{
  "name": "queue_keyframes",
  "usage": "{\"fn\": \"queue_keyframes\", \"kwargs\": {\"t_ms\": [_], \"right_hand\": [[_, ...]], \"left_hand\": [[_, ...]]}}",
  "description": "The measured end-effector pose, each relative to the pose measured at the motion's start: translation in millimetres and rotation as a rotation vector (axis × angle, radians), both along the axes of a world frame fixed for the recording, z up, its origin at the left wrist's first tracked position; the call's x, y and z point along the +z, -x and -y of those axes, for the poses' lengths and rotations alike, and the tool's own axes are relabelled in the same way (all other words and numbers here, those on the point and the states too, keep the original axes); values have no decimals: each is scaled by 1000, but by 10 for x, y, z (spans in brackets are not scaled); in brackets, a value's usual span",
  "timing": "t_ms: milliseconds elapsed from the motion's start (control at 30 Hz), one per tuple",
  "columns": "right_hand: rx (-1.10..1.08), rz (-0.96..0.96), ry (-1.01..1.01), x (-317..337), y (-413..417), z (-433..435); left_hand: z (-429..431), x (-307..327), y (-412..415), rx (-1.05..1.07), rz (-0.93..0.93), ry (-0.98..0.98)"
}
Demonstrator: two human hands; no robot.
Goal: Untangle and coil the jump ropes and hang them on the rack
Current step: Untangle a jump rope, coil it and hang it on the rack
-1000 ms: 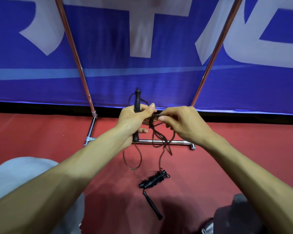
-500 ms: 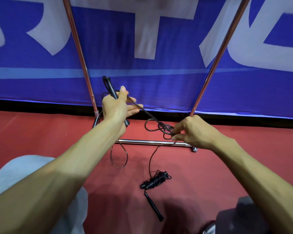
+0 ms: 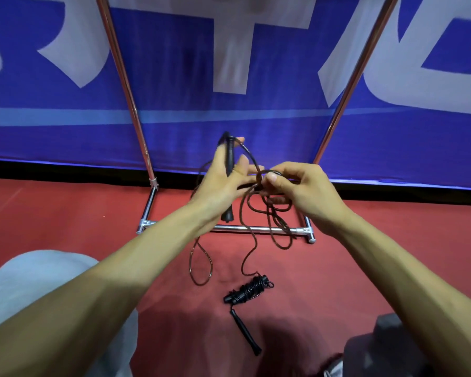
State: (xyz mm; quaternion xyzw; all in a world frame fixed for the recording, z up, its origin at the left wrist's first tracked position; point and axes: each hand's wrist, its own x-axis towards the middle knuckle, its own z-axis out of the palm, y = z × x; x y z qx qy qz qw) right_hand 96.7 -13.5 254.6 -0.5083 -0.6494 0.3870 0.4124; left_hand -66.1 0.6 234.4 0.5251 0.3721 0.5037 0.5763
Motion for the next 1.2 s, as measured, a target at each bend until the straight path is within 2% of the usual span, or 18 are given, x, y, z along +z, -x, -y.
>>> {"fn": "queue_keyframes", "kwargs": {"t_ms": [100,167,400,567,767,833,900,967,1067,1133,1200], "right_hand": [[37,-57,19,31,-28,10],[74,-50,36,33,-39,29],[112,39,-4,141,-76,91],[193,145,9,178,-64,123],[385,531,-1,115,-109,114],[400,543,-40,97,-110,111],[344,433,-46,88,-93,123],[188,377,-108,21,-68,111],[-45,575,-333,-91,-17,77],[-71,640,-436,-133,-21,63],[-63,680,-445,-121,-39,47]], "left_hand": [[40,-44,-38,-48,-219,-70],[54,-41,-49,-10,-247,-46],[45,84,31,-65,70,244],[-11,116,96,68,233,342],[-68,103,157,310,118,248],[-77,108,164,369,59,173],[-65,124,144,370,12,97],[-16,134,86,321,-9,63],[40,136,26,283,-64,13],[32,139,32,300,-93,-18],[30,138,40,300,-77,-19]]}}
